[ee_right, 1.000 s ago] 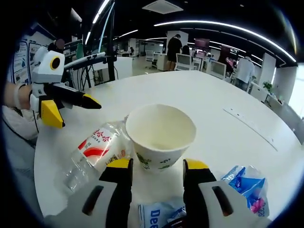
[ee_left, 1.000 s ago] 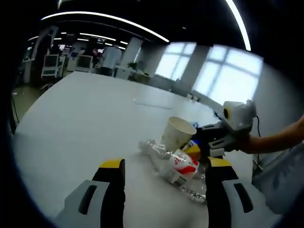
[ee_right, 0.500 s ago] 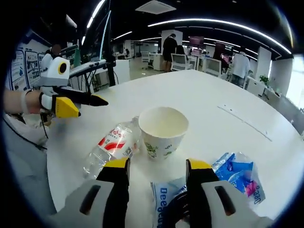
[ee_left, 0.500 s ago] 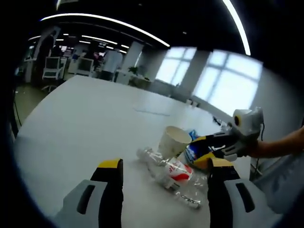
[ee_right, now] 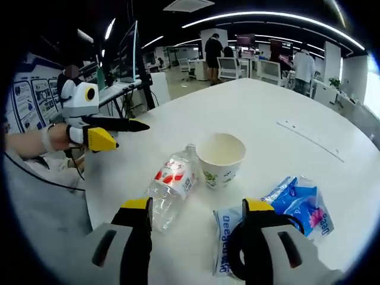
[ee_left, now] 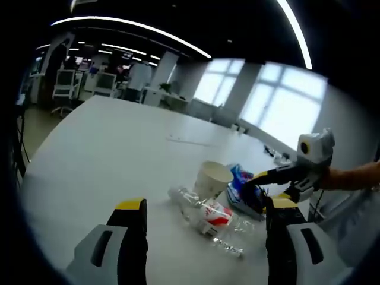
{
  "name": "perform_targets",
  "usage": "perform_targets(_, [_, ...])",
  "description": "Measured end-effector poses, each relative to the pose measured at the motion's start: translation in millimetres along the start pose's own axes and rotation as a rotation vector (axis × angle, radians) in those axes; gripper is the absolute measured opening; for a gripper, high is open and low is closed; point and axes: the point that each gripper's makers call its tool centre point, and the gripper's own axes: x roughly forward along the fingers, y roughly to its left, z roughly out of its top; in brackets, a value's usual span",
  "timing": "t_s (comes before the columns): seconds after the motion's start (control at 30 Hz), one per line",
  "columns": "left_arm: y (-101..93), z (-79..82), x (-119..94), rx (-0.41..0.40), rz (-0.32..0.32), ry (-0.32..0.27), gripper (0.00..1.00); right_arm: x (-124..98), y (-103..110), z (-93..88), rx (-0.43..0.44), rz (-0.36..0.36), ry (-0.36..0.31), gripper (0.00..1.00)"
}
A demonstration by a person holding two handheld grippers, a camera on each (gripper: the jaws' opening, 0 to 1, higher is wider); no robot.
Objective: Arrange the tabletop items into an orderly group along one side of the table until the central work area is clear of visible clutter.
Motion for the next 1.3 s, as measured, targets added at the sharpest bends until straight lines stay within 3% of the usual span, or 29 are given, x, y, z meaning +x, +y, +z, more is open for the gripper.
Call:
perform_targets(0.07, [-1.7,-1.8,-0.8,0.002,-0.001,0.005,0.81,1.7,14.0,-1.2,0.045,0.037,0.003,0.66])
perform_targets(0.1, [-2.4,-3.0,-1.1,0.0,-0.001,0.007,0.81,3.8,21.3,-9.4,0.047,0.06,0.054,0.68])
perform_targets(0.2, [-6.2,-7.1,-2.2,0.0,-0.005,0.015,0.81,10.3,30.0,-16.5,-0.005,0.058,0.098,0.69])
perform_targets(0.53, [-9.8,-11.5,-7.4,-0.017,-0.01,0.02,0.84,29.8,48.8,-13.9,-0.001,0.098,0.145,0.79])
perform_targets(0.93, [-5.8,-10.4,-15.5,-0.036,0.004,0.006,0.84,45.0,45.4,-22.9,-0.004,0.054,0.205,0.73])
perform_targets(1.3, [-6.6,-7.9,-13.9,-0.051,0.009,-0.011,0.84,66.4,43.8,-29.5,-0.059,-0.013,0.281,0.56])
